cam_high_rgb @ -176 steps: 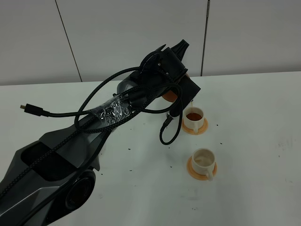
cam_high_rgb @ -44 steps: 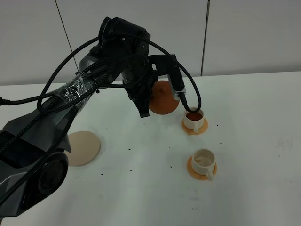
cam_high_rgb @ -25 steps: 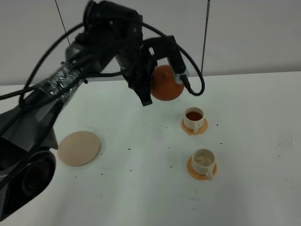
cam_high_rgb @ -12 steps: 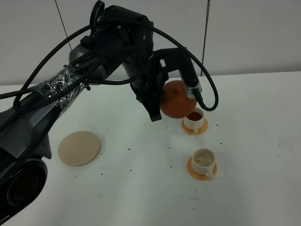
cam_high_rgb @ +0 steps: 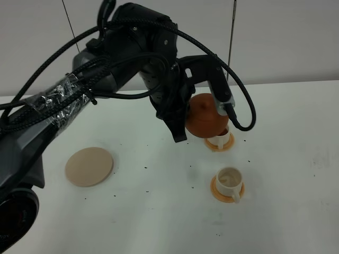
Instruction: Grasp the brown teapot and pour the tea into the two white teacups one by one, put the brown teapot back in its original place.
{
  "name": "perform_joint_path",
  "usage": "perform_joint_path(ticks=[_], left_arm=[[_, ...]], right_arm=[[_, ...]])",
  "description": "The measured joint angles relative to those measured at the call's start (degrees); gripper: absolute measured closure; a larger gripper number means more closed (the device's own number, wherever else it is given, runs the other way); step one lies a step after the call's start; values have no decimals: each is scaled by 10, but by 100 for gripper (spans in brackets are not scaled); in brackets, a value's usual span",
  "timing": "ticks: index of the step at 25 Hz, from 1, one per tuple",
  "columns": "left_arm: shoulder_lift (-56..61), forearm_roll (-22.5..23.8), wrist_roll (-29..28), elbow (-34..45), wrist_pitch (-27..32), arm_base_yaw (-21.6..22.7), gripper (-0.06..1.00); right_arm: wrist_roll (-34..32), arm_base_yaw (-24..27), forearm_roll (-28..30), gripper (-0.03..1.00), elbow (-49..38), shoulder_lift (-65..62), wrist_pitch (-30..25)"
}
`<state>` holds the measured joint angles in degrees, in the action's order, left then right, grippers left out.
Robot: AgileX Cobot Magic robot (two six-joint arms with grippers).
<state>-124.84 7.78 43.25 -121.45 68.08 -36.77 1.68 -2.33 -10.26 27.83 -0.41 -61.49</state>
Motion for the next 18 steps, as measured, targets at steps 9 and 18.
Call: perform_joint_path(ticks=[9, 18], left_arm=[[0, -14, -10, 1, 0, -22, 78], [11, -26, -21, 49, 0, -22, 78]], right_arm=[[0, 0, -1, 73, 0, 0, 0], [0, 0, -1, 73, 0, 0, 0]])
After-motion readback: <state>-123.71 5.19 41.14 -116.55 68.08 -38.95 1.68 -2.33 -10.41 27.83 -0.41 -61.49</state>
